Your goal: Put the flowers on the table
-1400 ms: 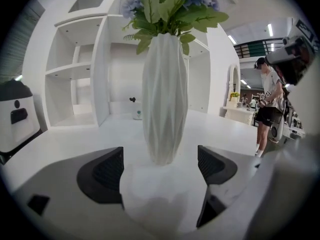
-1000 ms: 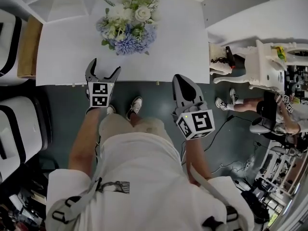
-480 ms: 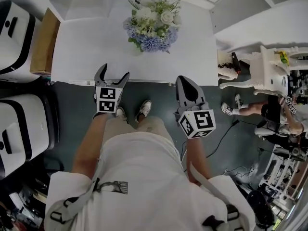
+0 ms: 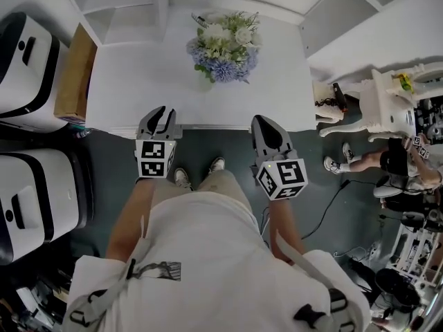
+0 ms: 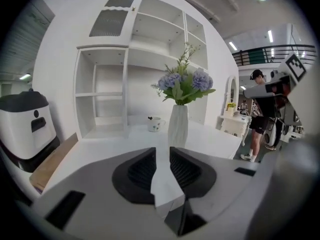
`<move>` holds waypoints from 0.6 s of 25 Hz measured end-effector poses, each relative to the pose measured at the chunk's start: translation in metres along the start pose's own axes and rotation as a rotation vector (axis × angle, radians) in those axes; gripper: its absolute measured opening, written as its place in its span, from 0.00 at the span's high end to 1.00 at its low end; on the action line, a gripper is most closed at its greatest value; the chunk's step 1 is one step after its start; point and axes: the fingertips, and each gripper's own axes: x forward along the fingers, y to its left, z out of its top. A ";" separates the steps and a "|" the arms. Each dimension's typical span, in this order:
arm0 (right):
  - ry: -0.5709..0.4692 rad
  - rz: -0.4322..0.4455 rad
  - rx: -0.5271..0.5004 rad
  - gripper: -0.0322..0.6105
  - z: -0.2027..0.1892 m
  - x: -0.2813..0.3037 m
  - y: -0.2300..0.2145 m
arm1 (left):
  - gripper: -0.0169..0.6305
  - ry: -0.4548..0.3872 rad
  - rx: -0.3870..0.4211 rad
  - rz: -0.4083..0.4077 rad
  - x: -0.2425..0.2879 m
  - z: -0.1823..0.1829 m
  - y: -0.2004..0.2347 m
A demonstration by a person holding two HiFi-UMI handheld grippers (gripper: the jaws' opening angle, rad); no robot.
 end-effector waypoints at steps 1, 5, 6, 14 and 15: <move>-0.005 -0.005 -0.003 0.94 0.003 0.000 -0.002 | 0.85 -0.014 0.007 0.002 -0.002 0.008 0.003; -0.025 -0.028 -0.012 0.94 0.016 -0.001 -0.014 | 0.95 -0.090 0.017 0.010 -0.010 0.047 0.013; -0.032 -0.034 -0.014 0.94 0.019 -0.001 -0.018 | 0.95 -0.108 0.019 0.014 -0.011 0.058 0.015; -0.064 -0.014 0.004 0.94 0.045 -0.001 -0.054 | 0.95 -0.198 0.040 0.048 -0.029 0.134 0.026; -0.070 -0.011 0.004 0.94 0.049 0.000 -0.059 | 0.95 -0.211 0.041 0.057 -0.033 0.141 0.028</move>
